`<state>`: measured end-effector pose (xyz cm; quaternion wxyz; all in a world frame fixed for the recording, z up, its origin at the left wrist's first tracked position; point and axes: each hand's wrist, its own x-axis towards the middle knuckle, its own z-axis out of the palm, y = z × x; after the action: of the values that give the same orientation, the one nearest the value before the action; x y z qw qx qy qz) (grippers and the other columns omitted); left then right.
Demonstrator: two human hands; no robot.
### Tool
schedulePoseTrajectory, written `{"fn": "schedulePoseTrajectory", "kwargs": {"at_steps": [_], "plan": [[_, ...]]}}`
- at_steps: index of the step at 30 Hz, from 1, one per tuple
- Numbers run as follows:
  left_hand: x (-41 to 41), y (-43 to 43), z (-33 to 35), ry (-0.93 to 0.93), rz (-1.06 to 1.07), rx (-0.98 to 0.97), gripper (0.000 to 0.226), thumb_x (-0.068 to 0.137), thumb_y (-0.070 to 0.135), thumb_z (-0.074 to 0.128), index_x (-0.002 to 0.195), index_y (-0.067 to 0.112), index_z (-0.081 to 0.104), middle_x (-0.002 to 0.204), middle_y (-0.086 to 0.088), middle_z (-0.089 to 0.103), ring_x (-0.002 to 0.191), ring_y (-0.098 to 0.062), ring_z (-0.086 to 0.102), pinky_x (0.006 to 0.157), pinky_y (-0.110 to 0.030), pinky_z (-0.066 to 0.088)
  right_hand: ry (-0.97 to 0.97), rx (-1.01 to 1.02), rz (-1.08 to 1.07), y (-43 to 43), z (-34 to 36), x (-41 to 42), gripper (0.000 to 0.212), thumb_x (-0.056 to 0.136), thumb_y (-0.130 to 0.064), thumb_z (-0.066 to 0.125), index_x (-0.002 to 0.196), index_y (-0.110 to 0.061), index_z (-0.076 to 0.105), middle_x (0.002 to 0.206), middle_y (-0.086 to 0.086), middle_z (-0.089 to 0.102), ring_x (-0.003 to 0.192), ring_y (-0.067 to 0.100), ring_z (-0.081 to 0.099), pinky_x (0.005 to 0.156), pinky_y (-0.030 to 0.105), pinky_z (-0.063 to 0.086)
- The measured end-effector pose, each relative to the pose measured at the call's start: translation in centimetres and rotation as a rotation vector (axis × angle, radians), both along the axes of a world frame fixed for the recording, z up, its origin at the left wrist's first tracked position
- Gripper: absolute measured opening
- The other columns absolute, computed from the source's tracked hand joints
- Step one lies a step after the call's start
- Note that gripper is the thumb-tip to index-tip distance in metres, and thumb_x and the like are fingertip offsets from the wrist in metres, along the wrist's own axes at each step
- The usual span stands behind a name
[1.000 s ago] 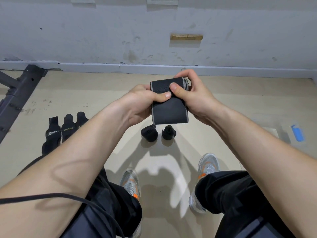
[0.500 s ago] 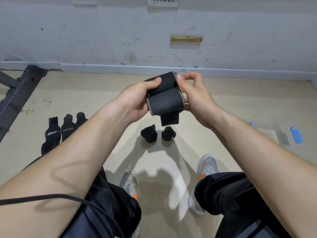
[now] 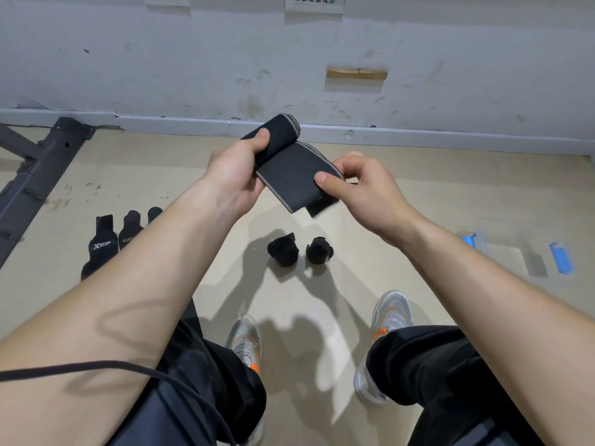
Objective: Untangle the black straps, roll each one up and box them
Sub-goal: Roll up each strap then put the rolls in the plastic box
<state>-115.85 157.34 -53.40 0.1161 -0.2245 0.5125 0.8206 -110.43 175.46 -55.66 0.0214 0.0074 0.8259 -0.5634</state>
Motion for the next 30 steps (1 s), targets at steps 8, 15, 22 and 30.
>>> {"fn": "schedulePoseTrajectory", "kwargs": {"at_steps": [8, 15, 22, 30], "plan": [[-1.2, 0.1, -1.1, 0.122, 0.059, -0.201, 0.021, 0.094, 0.013, 0.072, 0.11, 0.006, 0.06, 0.098, -0.008, 0.072, 0.079, -0.021, 0.072, 0.082, -0.039, 0.062, -0.208, -0.024, 0.11, 0.0, 0.0, 0.4, 0.014, 0.104, -0.027, 0.056, 0.098, -0.014, 0.057, 0.085, 0.019, 0.073, 0.062, 0.023, 0.069, 0.053, 0.032, 0.05], [-0.3, 0.7, -1.1, 0.237, -0.096, -0.247, 0.035, 0.092, 0.008, 0.072, 0.125, 0.005, 0.061, 0.109, -0.01, 0.07, 0.096, -0.025, 0.073, 0.086, -0.039, 0.062, -0.348, 0.094, 0.02, 1.1, -1.6, -0.4, 0.029, 0.091, -0.027, 0.066, 0.117, -0.022, 0.055, 0.103, -0.003, 0.062, 0.094, 0.015, 0.06, 0.082, 0.032, 0.046], [0.8, 1.9, -1.3, 0.367, -0.366, -0.296, 0.031, 0.093, 0.001, 0.069, 0.121, 0.01, 0.059, 0.102, -0.007, 0.069, 0.096, -0.024, 0.068, 0.092, -0.042, 0.058, -0.148, -0.275, -0.135, 0.7, 0.9, -1.0, 0.044, 0.087, -0.041, 0.053, 0.128, -0.025, 0.055, 0.096, -0.007, 0.064, 0.08, 0.004, 0.064, 0.077, 0.03, 0.048], [2.5, 3.4, -1.7, 0.393, -0.48, -0.211, 0.032, 0.094, 0.006, 0.064, 0.12, 0.012, 0.048, 0.101, -0.007, 0.064, 0.089, -0.019, 0.066, 0.083, -0.035, 0.055, -0.117, -0.358, -0.19, -0.3, 0.3, -1.2, 0.045, 0.082, -0.068, 0.046, 0.1, -0.029, 0.062, 0.098, -0.004, 0.069, 0.1, 0.016, 0.067, 0.103, 0.046, 0.049]]}}
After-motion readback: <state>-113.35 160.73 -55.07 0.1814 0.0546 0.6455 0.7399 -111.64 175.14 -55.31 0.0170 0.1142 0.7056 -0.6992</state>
